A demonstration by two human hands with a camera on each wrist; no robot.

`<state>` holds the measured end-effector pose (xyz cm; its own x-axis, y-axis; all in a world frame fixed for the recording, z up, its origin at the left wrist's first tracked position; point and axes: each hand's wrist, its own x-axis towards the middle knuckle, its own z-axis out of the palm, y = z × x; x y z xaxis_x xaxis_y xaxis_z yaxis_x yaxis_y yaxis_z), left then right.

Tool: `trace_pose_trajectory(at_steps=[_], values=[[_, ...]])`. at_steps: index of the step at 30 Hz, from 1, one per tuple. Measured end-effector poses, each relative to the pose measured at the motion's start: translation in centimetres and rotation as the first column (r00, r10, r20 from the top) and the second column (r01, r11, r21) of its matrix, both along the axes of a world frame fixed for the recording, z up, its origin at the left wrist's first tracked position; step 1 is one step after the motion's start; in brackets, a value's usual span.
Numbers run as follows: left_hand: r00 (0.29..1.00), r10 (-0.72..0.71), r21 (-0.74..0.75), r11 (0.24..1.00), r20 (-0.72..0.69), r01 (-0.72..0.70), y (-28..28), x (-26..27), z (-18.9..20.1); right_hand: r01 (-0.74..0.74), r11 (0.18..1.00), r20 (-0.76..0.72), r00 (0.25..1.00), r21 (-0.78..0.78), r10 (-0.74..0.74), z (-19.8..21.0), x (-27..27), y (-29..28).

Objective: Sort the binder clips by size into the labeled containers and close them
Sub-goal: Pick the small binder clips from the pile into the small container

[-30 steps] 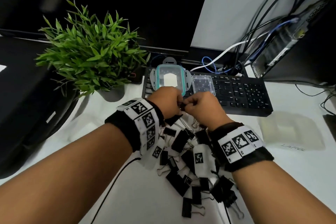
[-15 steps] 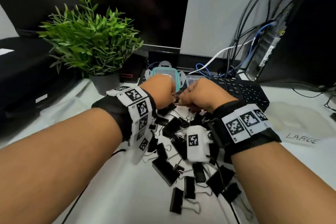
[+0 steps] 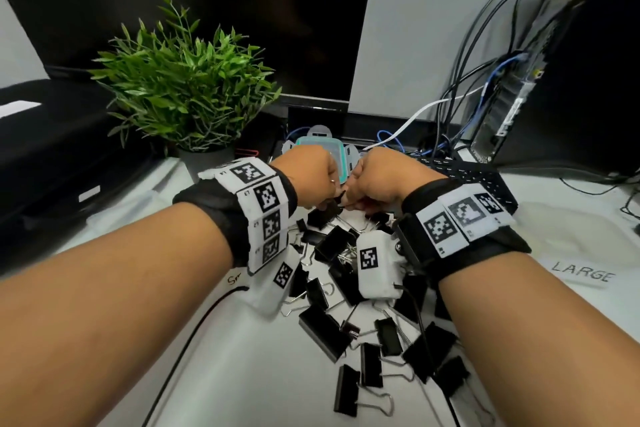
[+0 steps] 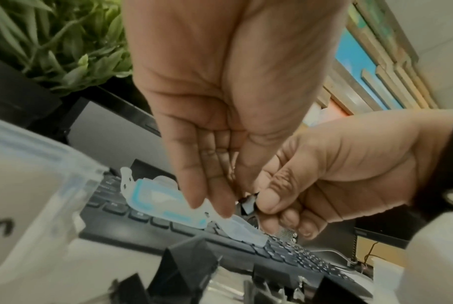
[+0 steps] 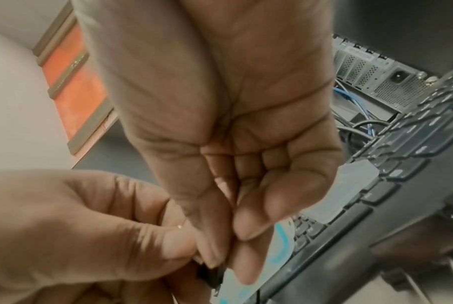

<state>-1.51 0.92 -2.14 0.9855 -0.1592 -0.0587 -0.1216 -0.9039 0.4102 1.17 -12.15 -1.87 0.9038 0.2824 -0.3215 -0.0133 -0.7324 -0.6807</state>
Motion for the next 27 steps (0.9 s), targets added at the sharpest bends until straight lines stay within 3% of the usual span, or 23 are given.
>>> trace_pose_trajectory(at_steps=[6,12,15,18,27], values=[[0.989,-0.017,0.079,0.997,0.150,0.005,0.0,-2.2,2.2,-0.004,0.999,0.102,0.995,-0.033,0.007,3.0,-2.6,-0.3],[0.987,-0.017,0.167,0.986,0.159,-0.010,1.4,-5.0,3.1,-0.069,0.997,0.218,0.974,0.019,0.063,2.9,-4.6,0.6],[0.989,0.053,0.163,0.984,0.140,-0.076,3.9,-6.3,2.7,-0.119,0.979,0.304,0.938,-0.165,0.166,1.5,-4.7,1.3],[0.992,0.116,0.134,0.983,0.050,-0.122,6.2,-7.5,2.3,-0.207,0.894,0.315,0.884,-0.397,0.345,0.4,-4.4,2.4],[0.975,0.214,0.162,0.962,0.050,-0.220,7.5,-8.7,1.2,-0.270,0.731,0.301,0.782,-0.627,0.546,-1.1,-3.5,5.5]])
